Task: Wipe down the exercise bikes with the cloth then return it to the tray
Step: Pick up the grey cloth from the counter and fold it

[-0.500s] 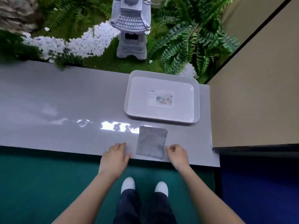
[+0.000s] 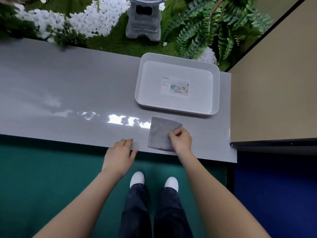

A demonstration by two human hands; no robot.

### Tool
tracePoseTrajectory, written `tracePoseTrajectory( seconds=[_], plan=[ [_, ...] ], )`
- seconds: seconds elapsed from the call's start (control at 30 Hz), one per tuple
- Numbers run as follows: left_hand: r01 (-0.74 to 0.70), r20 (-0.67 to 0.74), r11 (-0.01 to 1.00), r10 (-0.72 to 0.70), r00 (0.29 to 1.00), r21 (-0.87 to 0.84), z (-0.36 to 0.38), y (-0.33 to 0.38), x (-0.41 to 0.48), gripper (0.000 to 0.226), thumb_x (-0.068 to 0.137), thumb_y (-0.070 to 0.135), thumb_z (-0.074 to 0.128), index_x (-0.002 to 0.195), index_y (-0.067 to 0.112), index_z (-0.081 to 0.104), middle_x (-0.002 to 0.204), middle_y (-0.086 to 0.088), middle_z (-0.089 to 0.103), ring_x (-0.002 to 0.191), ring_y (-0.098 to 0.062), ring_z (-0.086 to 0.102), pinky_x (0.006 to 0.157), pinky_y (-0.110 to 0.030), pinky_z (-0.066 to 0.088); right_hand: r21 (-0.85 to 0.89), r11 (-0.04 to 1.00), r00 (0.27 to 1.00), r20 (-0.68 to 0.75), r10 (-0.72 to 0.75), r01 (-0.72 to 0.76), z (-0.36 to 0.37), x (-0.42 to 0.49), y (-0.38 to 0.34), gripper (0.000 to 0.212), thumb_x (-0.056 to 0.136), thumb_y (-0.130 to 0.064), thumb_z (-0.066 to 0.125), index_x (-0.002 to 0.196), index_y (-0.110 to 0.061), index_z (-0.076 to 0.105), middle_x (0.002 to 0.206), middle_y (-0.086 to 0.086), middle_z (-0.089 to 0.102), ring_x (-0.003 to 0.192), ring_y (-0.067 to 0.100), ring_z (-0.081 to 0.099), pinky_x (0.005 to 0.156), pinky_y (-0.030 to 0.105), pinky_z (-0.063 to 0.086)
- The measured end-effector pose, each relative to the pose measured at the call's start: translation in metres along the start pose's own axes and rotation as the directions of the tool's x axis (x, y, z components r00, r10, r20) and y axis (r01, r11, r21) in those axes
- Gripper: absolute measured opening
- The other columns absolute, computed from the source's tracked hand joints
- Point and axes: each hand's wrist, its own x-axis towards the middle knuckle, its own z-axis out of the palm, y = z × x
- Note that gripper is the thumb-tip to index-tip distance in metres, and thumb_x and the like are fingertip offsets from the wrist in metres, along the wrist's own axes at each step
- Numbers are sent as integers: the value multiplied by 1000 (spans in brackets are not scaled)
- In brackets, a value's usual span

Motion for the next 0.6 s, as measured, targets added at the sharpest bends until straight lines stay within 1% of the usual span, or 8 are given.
tracePoseTrajectory(
  seconds=[0.13,0.2,0.27,0.33,0.4,0.47,0.53,0.6],
  plan=[
    [24,10,994,-23,1000,-109,-18,7,-7,48,99,38,36,144,18,34,142,-1,43,124,-22,45,95,-35,42,130,986,995,-10,-101,102,-20,-19,-28,15,81,-8,59,72,-15,49,69,-8,51,61,8,46,52,4,35],
    [47,-11,968,-51,999,-246,-32,14,-11,48,99,37,38,142,18,37,144,-1,42,127,-22,43,97,-36,41,167,977,991,-22,-134,135,-36,-32,-44,17,81,-8,59,70,-17,49,66,-8,49,58,7,44,50,5,34],
    [52,-39,910,-75,996,-412,-51,25,-15,46,98,37,41,140,17,41,142,-2,44,126,-21,45,100,-35,40,210,966,989,-23,-148,150,-55,-46,-60,18,80,-9,60,69,-18,49,64,-8,48,56,7,42,47,6,32],
    [42,-65,811,-99,993,-584,-76,41,-18,43,98,36,44,135,15,48,135,-3,52,114,-18,51,96,-30,40,273,949,987,-17,-159,158,-76,-63,-76,23,80,-9,59,65,-21,46,60,-11,44,55,6,38,46,8,30],
    [50,-54,676,-132,990,-735,-104,57,-23,38,97,37,45,127,15,55,127,-2,58,103,-13,52,87,-25,37,367,913,982,-3,-189,177,-96,-82,-95,27,80,-7,57,62,-22,43,59,-11,42,58,7,37,52,13,30],
    [76,-2,520,-147,989,-851,-132,73,-30,35,98,40,43,117,15,59,121,-3,62,103,-17,56,87,-28,40,451,869,972,12,-234,204,-114,-104,-114,28,82,-4,57,64,-20,43,67,-6,43,66,9,39,60,21,30],
    [109,74,369,-108,991,-923,-155,88,-40,37,98,44,41,108,15,62,115,-6,65,100,-20,60,87,-33,45,514,826,960,16,-279,232,-131,-126,-132,28,83,-3,58,66,-20,44,71,-2,44,70,11,40,61,24,30],
    [157,157,222,-15,987,-962,-176,100,-54,44,97,48,39,106,13,64,110,-5,68,95,-18,63,81,-31,48,588,771,945,32,-324,244,-147,-149,-145,29,84,-5,60,65,-21,45,72,1,46,72,12,43,62,26,31]
  ],
)
